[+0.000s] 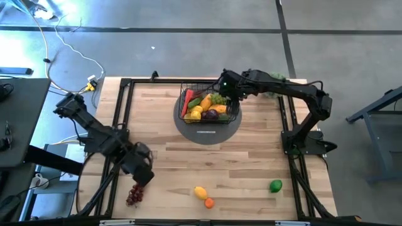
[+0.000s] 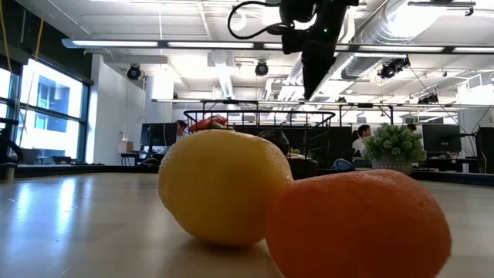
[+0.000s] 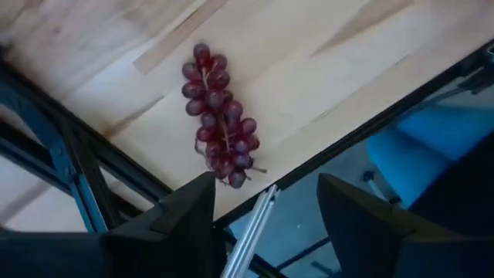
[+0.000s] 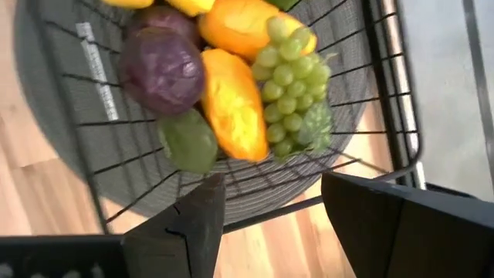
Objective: Build produce basket
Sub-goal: Put the red grapes into the black wire basket
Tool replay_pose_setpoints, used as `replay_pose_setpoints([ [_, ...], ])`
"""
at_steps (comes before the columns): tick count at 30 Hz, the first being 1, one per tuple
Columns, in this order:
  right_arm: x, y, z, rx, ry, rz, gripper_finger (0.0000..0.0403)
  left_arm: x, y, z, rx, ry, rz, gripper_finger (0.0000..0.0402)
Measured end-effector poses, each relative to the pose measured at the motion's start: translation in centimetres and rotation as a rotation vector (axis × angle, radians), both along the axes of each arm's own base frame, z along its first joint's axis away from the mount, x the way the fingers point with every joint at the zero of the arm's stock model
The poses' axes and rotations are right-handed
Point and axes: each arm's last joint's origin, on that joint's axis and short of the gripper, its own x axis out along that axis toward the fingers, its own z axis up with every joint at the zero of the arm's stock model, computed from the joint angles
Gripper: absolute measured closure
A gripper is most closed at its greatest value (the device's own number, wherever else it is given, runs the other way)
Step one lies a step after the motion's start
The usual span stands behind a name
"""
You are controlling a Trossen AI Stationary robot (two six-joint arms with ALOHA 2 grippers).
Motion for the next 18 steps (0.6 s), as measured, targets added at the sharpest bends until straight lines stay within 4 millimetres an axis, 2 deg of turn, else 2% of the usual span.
replay_pose_setpoints([
  [10,0.7,2.2,0.0,0.011,-0.005,0.038,0.0206,-2.6,-5.0,-0.9,0.093,-0.018,0.161,0.0194],
  [18,1.3,4.6,0.0,0.037,-0.015,0.043,0.0206,-3.2,-7.8,-2.9,0.168,0.006,0.249,0.0198],
])
